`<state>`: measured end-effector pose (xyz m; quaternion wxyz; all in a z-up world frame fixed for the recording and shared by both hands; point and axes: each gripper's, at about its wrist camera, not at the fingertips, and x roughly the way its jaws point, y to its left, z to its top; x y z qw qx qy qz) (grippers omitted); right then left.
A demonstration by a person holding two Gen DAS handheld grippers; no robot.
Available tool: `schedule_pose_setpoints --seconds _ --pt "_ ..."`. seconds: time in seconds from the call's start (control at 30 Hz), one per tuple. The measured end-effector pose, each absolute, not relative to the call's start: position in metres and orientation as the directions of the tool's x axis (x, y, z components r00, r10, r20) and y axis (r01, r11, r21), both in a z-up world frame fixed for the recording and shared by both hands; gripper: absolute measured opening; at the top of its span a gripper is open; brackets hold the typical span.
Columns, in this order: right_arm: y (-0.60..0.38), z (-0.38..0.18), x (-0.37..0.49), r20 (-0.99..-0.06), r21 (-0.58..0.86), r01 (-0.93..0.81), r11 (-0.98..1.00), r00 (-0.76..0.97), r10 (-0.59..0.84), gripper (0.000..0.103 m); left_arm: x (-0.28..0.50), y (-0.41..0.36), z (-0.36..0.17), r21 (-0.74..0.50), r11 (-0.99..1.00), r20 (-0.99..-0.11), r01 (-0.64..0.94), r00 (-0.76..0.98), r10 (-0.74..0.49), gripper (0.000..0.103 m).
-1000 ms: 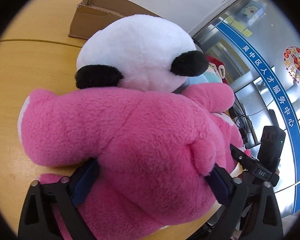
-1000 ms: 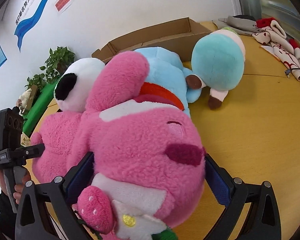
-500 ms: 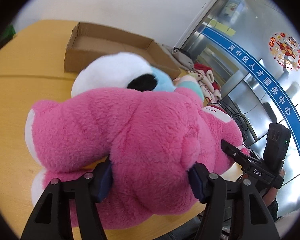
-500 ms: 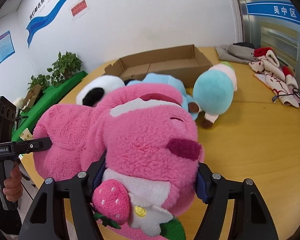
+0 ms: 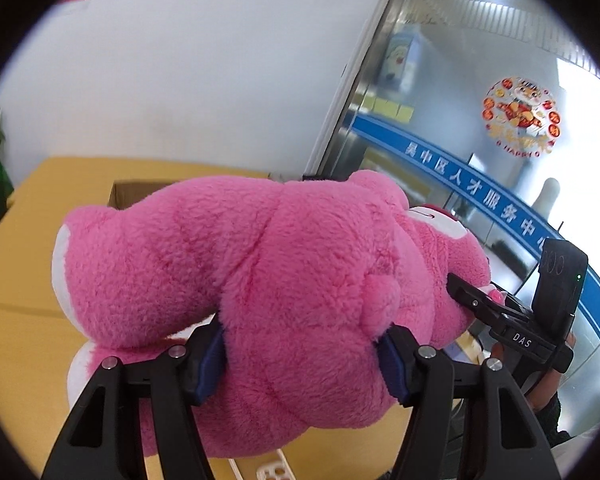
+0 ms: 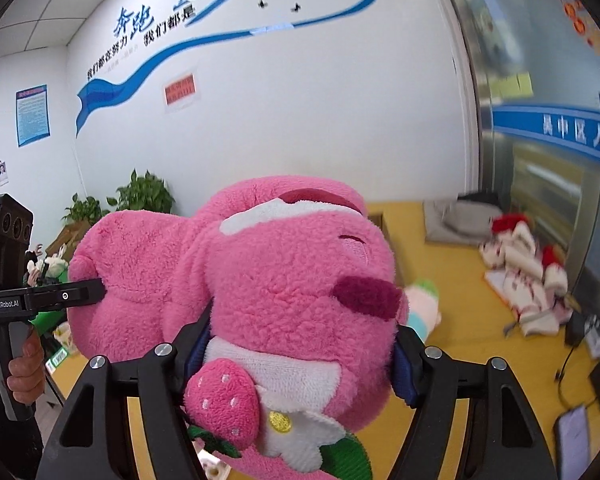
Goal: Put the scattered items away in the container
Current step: 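Lift the pink bear with both grippers and carry it over the cardboard box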
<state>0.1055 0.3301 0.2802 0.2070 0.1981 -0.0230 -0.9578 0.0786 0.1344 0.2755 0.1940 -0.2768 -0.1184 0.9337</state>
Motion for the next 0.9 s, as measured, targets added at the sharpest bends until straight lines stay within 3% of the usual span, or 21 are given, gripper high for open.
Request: schedule_pose_setpoints --seconds 0.3,0.47,0.9 --pt "0.322 0.395 0.051 -0.294 0.069 0.429 -0.9 -0.854 -0.43 0.077 0.026 0.125 0.38 -0.261 -0.914 -0.389 -0.311 -0.833 0.395 0.064" --pt "0.307 0.434 0.001 -0.301 0.049 0.432 -0.901 -0.854 -0.425 0.077 -0.02 0.11 0.407 -0.258 -0.925 -0.385 -0.278 -0.849 0.362 0.064" --pt "0.282 0.438 -0.152 -0.401 0.092 0.392 -0.915 -0.827 -0.395 0.077 -0.16 0.076 0.403 -0.278 -0.926 -0.46 -0.257 -0.811 0.363 0.064"
